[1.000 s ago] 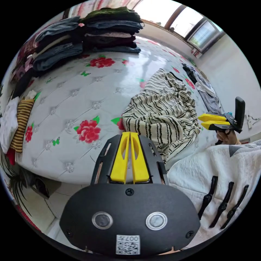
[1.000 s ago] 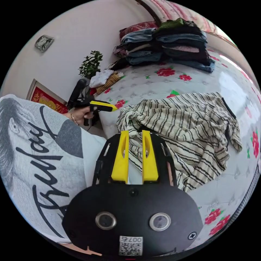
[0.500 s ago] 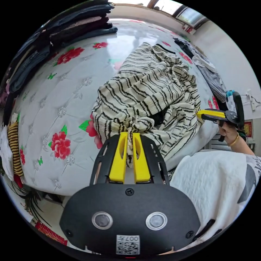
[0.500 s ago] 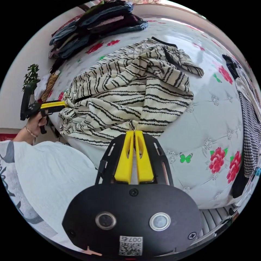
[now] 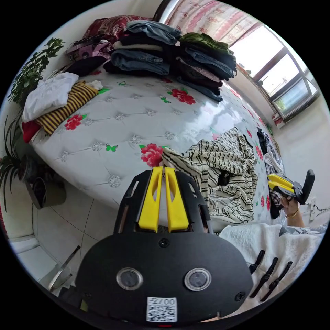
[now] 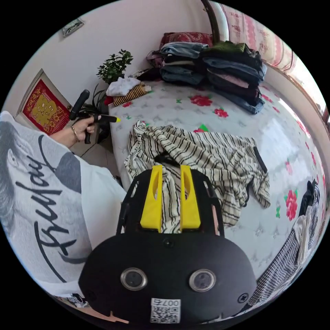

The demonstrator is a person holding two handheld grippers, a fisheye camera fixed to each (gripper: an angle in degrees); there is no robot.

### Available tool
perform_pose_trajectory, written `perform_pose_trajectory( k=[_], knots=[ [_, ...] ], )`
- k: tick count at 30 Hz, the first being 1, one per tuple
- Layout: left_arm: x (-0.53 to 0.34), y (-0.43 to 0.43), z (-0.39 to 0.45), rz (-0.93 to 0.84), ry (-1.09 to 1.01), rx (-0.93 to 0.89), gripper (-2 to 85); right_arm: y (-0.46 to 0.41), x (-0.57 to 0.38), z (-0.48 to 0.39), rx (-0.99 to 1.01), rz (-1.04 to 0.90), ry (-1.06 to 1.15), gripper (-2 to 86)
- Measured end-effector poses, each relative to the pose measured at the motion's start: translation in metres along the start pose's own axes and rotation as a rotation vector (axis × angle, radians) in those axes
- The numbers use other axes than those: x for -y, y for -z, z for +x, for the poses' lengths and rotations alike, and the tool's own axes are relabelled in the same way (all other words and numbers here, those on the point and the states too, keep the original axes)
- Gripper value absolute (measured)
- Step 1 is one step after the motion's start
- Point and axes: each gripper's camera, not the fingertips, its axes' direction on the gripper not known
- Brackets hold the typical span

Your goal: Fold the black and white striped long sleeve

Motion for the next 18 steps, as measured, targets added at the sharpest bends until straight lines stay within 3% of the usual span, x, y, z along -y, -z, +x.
perform_pose_trajectory(
  k=[4,9,16,18],
  knots=[
    [-0.028,-0.002,0.0,-0.014,-0.031,-0.061,1.7,-0.067,0.061,-0.022,0.092,-0.114,0.142,4.3],
    [-0.06,-0.049,0.037,-0.193,-0.134,-0.239,7.4,-0.149,0.112,-0.05,0.172,-0.247,0.197,5.9],
    [-0.075,-0.061,0.064,-0.262,-0.247,-0.278,12.1,-0.223,0.153,-0.056,0.258,-0.473,0.202,1.2],
    [-0.078,-0.064,0.07,-0.306,-0.293,-0.276,16.0,-0.201,0.153,-0.048,0.272,-0.364,0.163,0.5]
  ],
)
